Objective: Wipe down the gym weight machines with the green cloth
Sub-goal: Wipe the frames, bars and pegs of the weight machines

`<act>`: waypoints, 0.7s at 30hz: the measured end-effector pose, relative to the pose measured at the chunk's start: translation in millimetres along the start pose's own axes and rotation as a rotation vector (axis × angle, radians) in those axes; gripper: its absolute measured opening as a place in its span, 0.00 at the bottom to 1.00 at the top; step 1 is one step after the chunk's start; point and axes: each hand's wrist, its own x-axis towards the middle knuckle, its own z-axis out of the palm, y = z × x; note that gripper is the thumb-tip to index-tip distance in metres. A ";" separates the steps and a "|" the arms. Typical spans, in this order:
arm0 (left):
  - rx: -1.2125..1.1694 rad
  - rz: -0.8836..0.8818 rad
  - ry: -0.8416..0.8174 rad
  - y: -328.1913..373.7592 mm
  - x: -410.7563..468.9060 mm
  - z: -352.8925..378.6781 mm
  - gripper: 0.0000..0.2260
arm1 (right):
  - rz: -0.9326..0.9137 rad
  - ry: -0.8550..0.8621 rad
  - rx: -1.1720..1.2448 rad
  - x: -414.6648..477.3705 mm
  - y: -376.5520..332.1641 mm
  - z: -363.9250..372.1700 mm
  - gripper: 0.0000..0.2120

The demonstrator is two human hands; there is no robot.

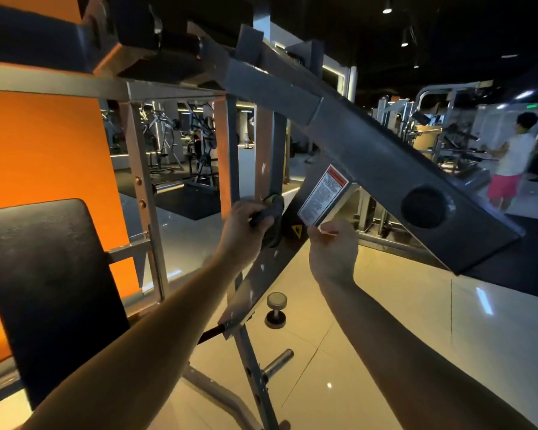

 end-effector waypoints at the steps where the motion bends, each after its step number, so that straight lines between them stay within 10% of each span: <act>1: -0.013 0.001 -0.006 -5.1 2.5 7.8 0.04 | 0.038 0.048 0.050 1.1 6.5 6.8 0.11; 21: -0.233 -0.233 0.103 -78.1 -37.7 84.0 0.05 | -0.186 0.159 -0.020 8.3 80.8 59.4 0.34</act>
